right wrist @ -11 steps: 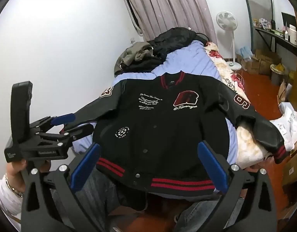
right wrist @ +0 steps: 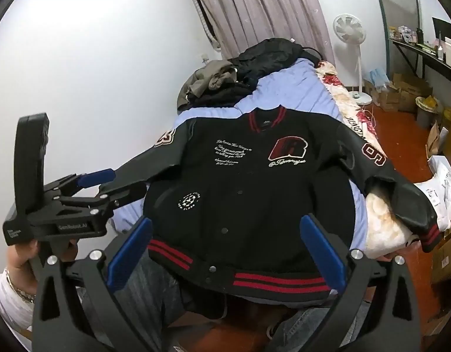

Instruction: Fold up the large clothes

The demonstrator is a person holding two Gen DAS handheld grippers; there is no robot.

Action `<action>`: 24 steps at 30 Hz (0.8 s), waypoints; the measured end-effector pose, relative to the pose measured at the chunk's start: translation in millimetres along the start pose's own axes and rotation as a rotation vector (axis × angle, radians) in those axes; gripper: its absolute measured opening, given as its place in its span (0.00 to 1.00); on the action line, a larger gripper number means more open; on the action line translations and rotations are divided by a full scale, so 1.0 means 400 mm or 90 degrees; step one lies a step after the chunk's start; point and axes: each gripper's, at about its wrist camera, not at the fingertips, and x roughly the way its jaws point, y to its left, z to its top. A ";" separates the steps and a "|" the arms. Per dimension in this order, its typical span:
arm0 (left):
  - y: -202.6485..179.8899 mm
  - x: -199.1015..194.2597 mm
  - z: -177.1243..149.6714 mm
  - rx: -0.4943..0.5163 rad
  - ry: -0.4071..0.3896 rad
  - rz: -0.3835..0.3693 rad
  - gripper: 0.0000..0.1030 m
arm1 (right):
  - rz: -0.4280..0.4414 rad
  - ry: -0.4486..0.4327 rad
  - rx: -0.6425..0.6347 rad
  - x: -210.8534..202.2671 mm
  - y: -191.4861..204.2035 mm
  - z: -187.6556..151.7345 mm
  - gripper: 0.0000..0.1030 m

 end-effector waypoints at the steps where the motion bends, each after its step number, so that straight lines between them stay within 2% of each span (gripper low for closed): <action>1: -0.004 0.002 0.000 -0.001 -0.001 -0.002 0.94 | 0.001 0.000 0.000 0.004 0.002 -0.001 0.96; 17: -0.009 0.010 -0.008 0.009 0.004 -0.008 0.94 | 0.001 0.003 0.016 0.021 -0.009 -0.009 0.96; 24: -0.031 0.021 -0.004 0.007 -0.010 -0.030 0.94 | 0.028 -0.003 0.029 0.041 -0.034 -0.015 0.96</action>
